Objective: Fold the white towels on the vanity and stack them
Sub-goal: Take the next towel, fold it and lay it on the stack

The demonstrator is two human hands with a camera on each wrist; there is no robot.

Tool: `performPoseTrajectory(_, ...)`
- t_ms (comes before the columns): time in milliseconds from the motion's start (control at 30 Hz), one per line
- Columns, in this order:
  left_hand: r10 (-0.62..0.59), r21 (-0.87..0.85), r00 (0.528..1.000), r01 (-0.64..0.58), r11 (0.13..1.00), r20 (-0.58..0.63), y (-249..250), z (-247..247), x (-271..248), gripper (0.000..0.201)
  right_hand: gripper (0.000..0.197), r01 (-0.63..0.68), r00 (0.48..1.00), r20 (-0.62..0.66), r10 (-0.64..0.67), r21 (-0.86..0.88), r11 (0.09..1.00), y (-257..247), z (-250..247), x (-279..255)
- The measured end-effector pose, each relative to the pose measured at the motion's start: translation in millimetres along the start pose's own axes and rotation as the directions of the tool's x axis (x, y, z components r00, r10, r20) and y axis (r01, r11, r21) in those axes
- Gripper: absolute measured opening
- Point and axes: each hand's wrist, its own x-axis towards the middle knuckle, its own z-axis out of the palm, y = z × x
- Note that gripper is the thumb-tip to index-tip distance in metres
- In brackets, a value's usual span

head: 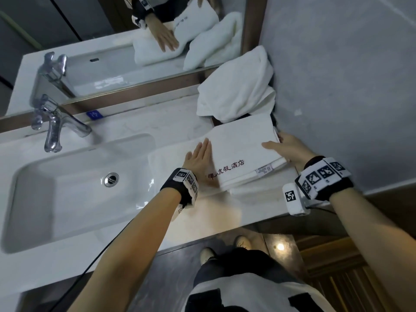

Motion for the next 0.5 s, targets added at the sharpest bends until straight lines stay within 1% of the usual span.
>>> performPoseTrajectory(33, -0.035, 0.027, 0.999, 0.035, 0.999, 0.004, 3, -1, 3, 0.136, 0.047, 0.024, 0.999, 0.023, -0.026, 0.051, 0.998, -6, 2, -3)
performPoseTrajectory(67, -0.067, 0.062, 0.998, 0.066, 0.996, 0.007, 5, -2, 5, 0.135, 0.049, 0.058, 0.998, 0.036, -0.06, 0.065, 0.996, -13, 5, -6)
performPoseTrajectory(167, -0.117, 0.144, 0.993, 0.115, 0.983, 0.002, 11, 0, 13, 0.128, 0.051, 0.197, 0.975, 0.095, -0.201, 0.051, 0.979, -35, 20, -19)
performPoseTrajectory(200, -0.113, 0.136, 0.994, 0.111, 0.984, 0.006, 11, 0, 14, 0.128, 0.05, 0.235, 0.964, 0.118, -0.239, 0.05, 0.971, -43, 26, -23)
performPoseTrajectory(267, -0.062, 0.071, 0.998, 0.06, 0.996, 0.029, 6, 0, 14, 0.132, 0.05, 0.286, 0.944, 0.16, -0.29, 0.048, 0.957, -58, 40, -31)
performPoseTrajectory(333, 0.019, -0.065, 0.999, -0.017, 0.998, 0.041, -5, -2, 6, 0.135, 0.052, 0.314, 0.93, 0.187, -0.316, 0.041, 0.949, -70, 52, -36)
performPoseTrajectory(367, 0.04, -0.137, 0.999, -0.039, 0.99, 0.009, -14, -2, 0, 0.131, 0.054, 0.322, 0.926, 0.196, -0.322, 0.032, 0.946, -75, 58, -39)
performPoseTrajectory(400, 0.028, -0.197, 0.997, -0.041, 0.98, -0.066, -24, -1, -8, 0.122, 0.056, 0.327, 0.924, 0.202, -0.324, 0.022, 0.945, -80, 63, -41)
performPoseTrajectory(433, -0.024, -0.249, 0.983, -0.022, 0.968, -0.18, -35, 2, -18, 0.109, 0.059, 0.33, 0.922, 0.208, -0.325, 0.011, 0.944, -84, 68, -42)
performPoseTrajectory(467, -0.119, -0.295, 0.947, 0.028, 0.955, -0.297, -47, 5, -29, 0.095, 0.062, 0.335, 0.921, 0.213, -0.327, -0.004, 0.942, -88, 75, -44)
performPoseTrajectory(500, -0.248, -0.34, 0.893, 0.117, 0.933, -0.375, -59, 9, -39, 0.084, 0.064, 0.341, 0.92, 0.215, -0.328, -0.024, 0.94, -91, 82, -45)
